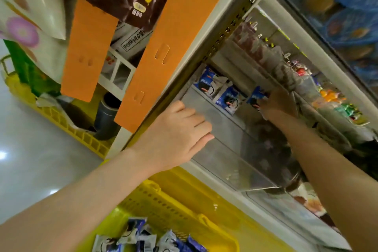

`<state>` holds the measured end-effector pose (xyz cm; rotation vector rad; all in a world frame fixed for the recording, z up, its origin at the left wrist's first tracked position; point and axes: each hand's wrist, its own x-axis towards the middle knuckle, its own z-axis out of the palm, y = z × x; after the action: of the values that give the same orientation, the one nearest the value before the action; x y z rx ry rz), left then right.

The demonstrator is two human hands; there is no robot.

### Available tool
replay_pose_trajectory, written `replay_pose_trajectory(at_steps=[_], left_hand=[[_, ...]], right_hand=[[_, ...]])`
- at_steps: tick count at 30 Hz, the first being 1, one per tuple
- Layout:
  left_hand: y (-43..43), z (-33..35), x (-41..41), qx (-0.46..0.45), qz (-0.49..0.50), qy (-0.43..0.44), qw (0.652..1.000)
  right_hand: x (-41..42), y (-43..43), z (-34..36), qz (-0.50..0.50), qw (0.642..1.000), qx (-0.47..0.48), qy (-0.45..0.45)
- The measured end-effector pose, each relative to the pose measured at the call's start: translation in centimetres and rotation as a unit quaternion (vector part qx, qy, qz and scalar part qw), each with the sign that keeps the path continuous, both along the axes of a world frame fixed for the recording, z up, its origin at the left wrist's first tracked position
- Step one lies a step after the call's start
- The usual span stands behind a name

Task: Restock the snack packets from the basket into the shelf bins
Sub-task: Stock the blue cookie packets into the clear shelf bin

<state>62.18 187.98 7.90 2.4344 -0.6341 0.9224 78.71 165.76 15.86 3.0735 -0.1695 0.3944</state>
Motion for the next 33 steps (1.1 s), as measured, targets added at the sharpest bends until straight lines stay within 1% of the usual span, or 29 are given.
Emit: replay_pose_trajectory(at_steps=[3, 5, 8, 11, 16, 19, 20, 22, 26, 28, 31, 33], left_hand=[[0.1, 0.0, 0.0, -0.001, -0.006, -0.002, 1.0], [0.1, 0.1, -0.1, -0.006, -0.015, 0.006, 1.0], [0.2, 0.2, -0.1, -0.021, -0.029, 0.025, 0.999], [0.3, 0.2, 0.0, -0.019, -0.034, 0.023, 0.999], [0.4, 0.0, 0.1, -0.013, -0.043, 0.022, 0.999], [0.6, -0.1, 0.2, -0.013, -0.055, 0.014, 0.998], [0.7, -0.1, 0.3, -0.015, -0.056, 0.01, 0.998], [0.7, -0.1, 0.3, -0.017, -0.056, 0.008, 0.998], [0.6, -0.1, 0.2, -0.019, -0.051, 0.035, 0.998], [0.6, 0.2, 0.0, -0.018, -0.047, 0.049, 0.998], [0.6, 0.6, -0.5, -0.017, -0.037, 0.077, 0.996], [0.3, 0.9, -0.8, -0.014, -0.017, 0.096, 0.995]], right_hand=[[0.3, 0.0, -0.7, 0.008, 0.998, -0.003, 0.057], [0.5, 0.1, -1.1, -0.009, 0.996, -0.001, 0.09], [1.0, -0.2, -1.6, -0.016, 0.994, -0.01, 0.107], [1.4, -0.4, -2.2, -0.012, 0.992, -0.024, 0.122], [1.5, -0.6, -3.0, 0.013, 0.994, -0.06, 0.09], [1.5, -0.2, -3.3, 0.027, 0.988, -0.136, 0.065], [1.5, -0.1, -3.3, 0.028, 0.987, -0.144, 0.061], [1.6, 0.1, -3.2, 0.028, 0.989, -0.13, 0.067], [1.2, 0.5, -2.7, 0.03, 0.992, -0.075, 0.097], [0.7, 0.8, -2.2, 0.024, 0.992, -0.068, 0.102], [-1.1, 1.5, -1.3, 0.039, 0.994, -0.065, 0.084], [-3.7, 2.0, -0.9, 0.078, 0.995, -0.022, 0.057]])
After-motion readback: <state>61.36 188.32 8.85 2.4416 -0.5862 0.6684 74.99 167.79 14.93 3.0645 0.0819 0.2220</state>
